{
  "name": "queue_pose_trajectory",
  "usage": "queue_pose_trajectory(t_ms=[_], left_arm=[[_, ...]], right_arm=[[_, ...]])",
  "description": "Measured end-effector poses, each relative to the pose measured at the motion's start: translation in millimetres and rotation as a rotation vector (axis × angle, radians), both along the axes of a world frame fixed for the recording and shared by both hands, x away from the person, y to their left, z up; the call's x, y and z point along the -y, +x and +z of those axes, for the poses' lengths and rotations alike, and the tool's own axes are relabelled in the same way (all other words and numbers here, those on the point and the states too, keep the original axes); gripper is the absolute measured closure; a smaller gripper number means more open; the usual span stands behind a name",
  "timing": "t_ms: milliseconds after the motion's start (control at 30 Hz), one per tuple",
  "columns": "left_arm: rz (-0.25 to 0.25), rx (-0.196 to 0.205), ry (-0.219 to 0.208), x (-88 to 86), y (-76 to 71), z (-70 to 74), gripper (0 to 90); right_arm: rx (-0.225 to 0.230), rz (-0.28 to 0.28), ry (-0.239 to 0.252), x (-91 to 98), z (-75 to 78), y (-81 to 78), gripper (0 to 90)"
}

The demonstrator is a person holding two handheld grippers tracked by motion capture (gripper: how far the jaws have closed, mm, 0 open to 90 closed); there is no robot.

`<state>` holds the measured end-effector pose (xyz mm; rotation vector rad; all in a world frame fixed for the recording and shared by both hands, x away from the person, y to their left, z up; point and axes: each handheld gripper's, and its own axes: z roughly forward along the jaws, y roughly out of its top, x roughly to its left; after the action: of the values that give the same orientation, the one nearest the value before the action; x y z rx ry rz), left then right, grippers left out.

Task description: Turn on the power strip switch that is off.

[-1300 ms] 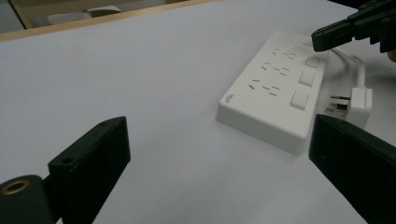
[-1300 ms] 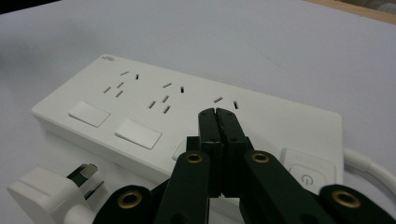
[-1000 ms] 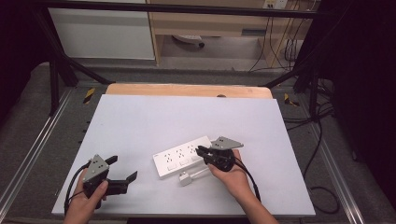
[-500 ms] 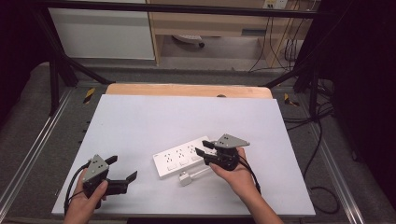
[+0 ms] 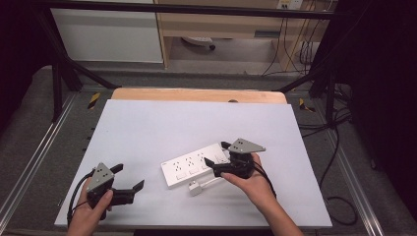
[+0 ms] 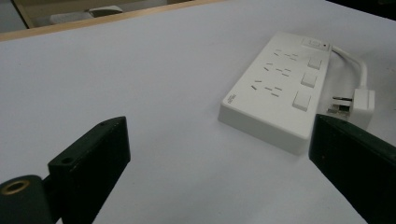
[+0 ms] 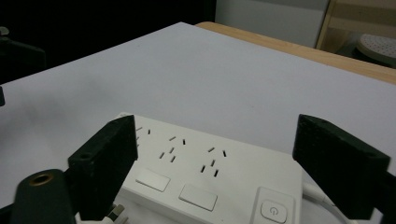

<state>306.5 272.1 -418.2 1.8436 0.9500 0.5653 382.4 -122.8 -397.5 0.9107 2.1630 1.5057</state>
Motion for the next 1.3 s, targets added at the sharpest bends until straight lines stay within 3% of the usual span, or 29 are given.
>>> queue_pose_trajectory(t_ms=[100,533,833,1033,1300], left_arm=[[-0.002,-0.002,0.002,0.5,0.1,-0.3,5.4],[-0.002,-0.003,0.002,0.8,0.1,-0.5,5.4],[0.001,-0.003,0.001,0.6,0.4,-0.5,5.4],[0.001,-0.005,0.000,0.9,0.3,-0.7,5.4],[-0.002,-0.010,-0.009,1.7,0.1,-0.8,5.4]], right_arm=[[0.018,-0.023,0.005,4.0,2.2,-1.5,6.8],[0.056,-0.062,0.041,27.3,15.7,-8.0,3.9],[0.087,-0.148,0.056,59.9,26.4,-15.1,3.2],[0.088,-0.197,0.046,88.3,23.3,-23.7,2.9],[0.054,-0.284,0.042,131.5,3.8,-36.3,2.8]])
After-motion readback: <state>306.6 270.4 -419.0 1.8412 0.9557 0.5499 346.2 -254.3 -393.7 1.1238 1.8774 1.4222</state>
